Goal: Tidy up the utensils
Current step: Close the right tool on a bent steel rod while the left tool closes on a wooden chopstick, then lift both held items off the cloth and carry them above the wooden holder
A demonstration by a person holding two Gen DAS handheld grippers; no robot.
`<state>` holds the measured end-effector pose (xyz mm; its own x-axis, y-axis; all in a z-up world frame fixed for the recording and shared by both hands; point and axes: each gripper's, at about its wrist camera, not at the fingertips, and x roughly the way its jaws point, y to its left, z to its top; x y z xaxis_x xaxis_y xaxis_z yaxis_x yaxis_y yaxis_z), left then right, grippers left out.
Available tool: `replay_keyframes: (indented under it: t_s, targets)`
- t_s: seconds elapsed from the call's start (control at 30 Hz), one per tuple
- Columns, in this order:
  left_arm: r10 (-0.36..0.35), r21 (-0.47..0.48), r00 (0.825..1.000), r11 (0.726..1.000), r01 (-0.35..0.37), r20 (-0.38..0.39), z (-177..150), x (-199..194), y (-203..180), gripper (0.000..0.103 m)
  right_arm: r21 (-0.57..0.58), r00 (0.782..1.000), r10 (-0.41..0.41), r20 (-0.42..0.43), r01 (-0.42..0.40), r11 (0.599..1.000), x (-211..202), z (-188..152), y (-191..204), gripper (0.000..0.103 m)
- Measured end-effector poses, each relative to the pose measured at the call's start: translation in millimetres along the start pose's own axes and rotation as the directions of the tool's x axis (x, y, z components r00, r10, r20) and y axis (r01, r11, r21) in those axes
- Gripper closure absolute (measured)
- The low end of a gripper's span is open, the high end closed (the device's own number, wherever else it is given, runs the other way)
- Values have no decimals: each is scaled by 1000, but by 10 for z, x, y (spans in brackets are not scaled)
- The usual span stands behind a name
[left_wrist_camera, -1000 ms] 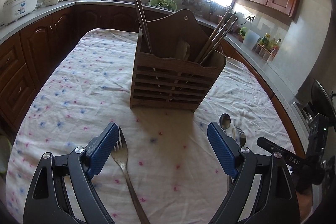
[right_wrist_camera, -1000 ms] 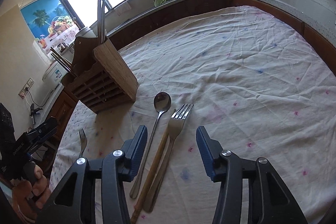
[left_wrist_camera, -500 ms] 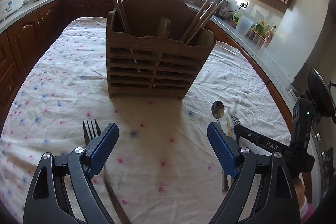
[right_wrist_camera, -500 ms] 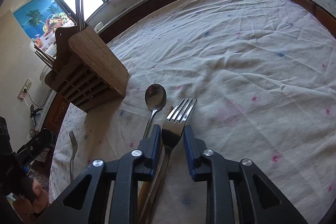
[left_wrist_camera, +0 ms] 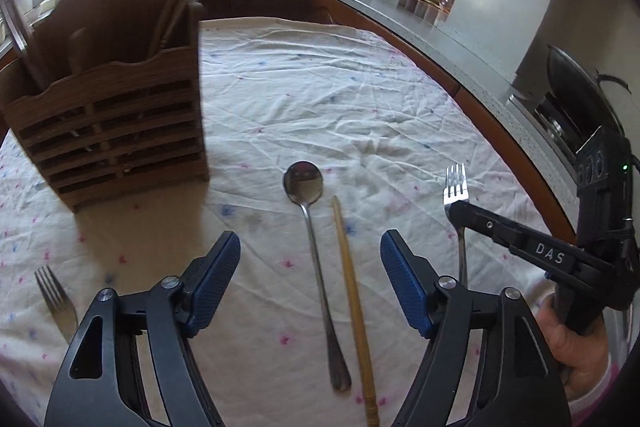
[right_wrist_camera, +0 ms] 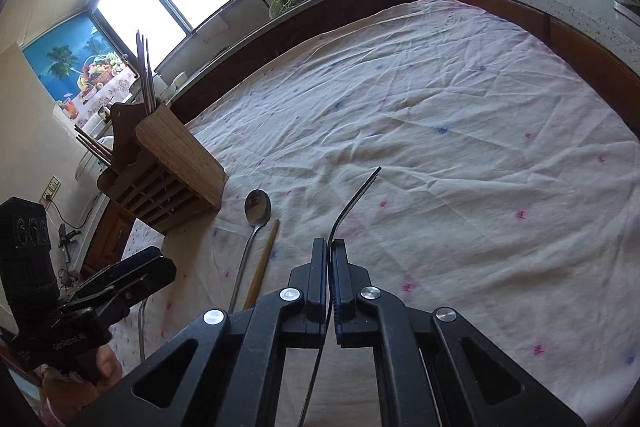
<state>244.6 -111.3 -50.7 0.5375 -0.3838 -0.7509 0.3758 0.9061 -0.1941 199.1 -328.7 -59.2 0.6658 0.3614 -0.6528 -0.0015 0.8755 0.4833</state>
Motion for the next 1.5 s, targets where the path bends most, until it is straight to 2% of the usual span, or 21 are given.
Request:
replay_keyframes:
  t_s: [0.1, 0.23, 0.33, 0.4, 0.47, 0.53, 0.7, 0.93, 1.2, 1.4, 1.5]
  targets:
    - [10, 54, 999, 999, -7, -48, 52, 212, -166, 55, 13, 1000, -19, 21, 19, 1000, -132, 21, -130, 101]
    - [46, 105, 994, 994, -35, -101, 98, 475, -303, 61, 31, 999, -29, 41, 28, 999, -242, 18, -240, 101]
    - [76, 136, 985, 989, -55, -152, 87, 653, -355, 77, 40, 998, -28, 49, 26, 999, -295, 16, -290, 101]
    - [131, 178, 983, 978, -107, -128, 71, 673, -415, 87, 43, 998, -27, 55, 24, 999, -322, 15, -309, 101]
    - [124, 191, 983, 977, -96, -137, 74, 671, -441, 96, 47, 998, -21, 61, 18, 999, -347, 17, -313, 101]
    - [98, 184, 985, 980, -72, -140, 72, 645, -435, 98, 45, 998, -17, 67, 14, 999, -373, 14, -297, 101]
    - [35, 124, 996, 992, -24, -81, 79, 361, -374, 98, 24, 997, 6, 81, -8, 1000, -435, 23, -193, 101]
    - [-48, 12, 997, 999, 47, 54, 135, -389, -51, 98, -29, 993, 43, 111, -40, 999, -551, 59, 85, 101]
    - [-52, -47, 984, 997, 61, 168, 109, -1027, 258, 98, -97, 987, 96, 129, -83, 992, -614, 116, 460, 101]
    - [-46, -78, 975, 995, 65, 218, 18, -1322, 462, 98, -147, 982, 130, 135, -110, 983, -642, 143, 713, 101]
    - [-39, -106, 965, 992, 69, 261, -25, -1458, 588, 98, -169, 979, 147, 138, -123, 978, -646, 147, 823, 101]
